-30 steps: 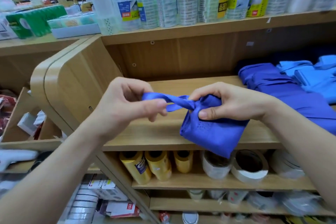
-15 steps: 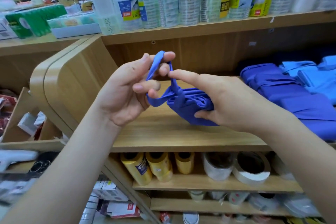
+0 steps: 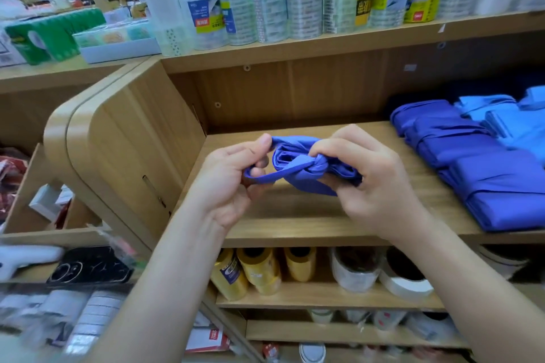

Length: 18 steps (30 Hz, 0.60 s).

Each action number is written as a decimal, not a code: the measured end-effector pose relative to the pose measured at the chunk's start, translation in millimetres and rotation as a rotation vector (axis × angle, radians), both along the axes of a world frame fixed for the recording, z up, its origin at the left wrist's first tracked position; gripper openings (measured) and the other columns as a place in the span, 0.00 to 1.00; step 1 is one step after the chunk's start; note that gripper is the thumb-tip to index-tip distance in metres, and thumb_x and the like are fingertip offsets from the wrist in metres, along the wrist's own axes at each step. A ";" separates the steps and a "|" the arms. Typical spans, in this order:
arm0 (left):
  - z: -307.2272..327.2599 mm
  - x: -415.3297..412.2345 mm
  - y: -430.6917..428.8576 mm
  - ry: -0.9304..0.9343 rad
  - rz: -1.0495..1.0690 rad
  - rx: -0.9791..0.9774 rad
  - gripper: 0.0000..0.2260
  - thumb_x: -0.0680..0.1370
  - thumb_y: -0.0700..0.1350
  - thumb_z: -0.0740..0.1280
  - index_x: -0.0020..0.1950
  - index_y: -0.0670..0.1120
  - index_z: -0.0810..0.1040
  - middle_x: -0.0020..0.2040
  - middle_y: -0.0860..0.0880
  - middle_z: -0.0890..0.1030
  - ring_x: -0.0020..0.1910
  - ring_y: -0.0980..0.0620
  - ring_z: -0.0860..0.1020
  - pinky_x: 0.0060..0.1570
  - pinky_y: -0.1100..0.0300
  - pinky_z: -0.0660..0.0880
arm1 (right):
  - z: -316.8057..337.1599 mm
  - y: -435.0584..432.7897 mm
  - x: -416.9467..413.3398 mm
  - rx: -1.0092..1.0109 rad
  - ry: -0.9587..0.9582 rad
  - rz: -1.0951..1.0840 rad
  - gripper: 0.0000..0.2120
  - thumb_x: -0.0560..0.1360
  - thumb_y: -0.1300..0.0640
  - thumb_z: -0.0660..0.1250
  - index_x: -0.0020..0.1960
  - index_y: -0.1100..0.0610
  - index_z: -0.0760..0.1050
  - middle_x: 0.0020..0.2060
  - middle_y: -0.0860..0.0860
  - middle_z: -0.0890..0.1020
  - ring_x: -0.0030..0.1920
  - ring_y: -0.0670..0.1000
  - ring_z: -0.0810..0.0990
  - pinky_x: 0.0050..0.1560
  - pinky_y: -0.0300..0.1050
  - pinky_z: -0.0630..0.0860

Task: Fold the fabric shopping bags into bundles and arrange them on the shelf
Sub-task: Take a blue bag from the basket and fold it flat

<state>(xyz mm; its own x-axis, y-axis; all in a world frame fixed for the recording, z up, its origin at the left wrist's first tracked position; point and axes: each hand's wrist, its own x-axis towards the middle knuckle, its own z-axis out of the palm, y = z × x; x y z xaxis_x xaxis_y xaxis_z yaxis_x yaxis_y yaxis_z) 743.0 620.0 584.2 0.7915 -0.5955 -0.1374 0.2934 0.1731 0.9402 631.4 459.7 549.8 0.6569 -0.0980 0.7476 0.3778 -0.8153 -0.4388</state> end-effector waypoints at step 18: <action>-18.6 3.4 -7.4 -0.195 -0.238 0.267 0.19 0.76 0.28 0.59 0.45 0.45 0.85 0.39 0.45 0.84 0.39 0.49 0.80 0.41 0.57 0.76 | -7.5 21.1 1.2 0.668 0.096 0.268 0.18 0.69 0.66 0.70 0.55 0.50 0.78 0.49 0.42 0.83 0.51 0.44 0.81 0.53 0.36 0.74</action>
<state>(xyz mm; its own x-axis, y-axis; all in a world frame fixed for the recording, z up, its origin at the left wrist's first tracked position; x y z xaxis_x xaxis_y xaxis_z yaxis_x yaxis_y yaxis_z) 746.4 612.6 565.6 0.6623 -0.7289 -0.1734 0.1079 -0.1362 0.9848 632.6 480.8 542.3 0.7823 -0.3398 0.5221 0.4615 -0.2468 -0.8521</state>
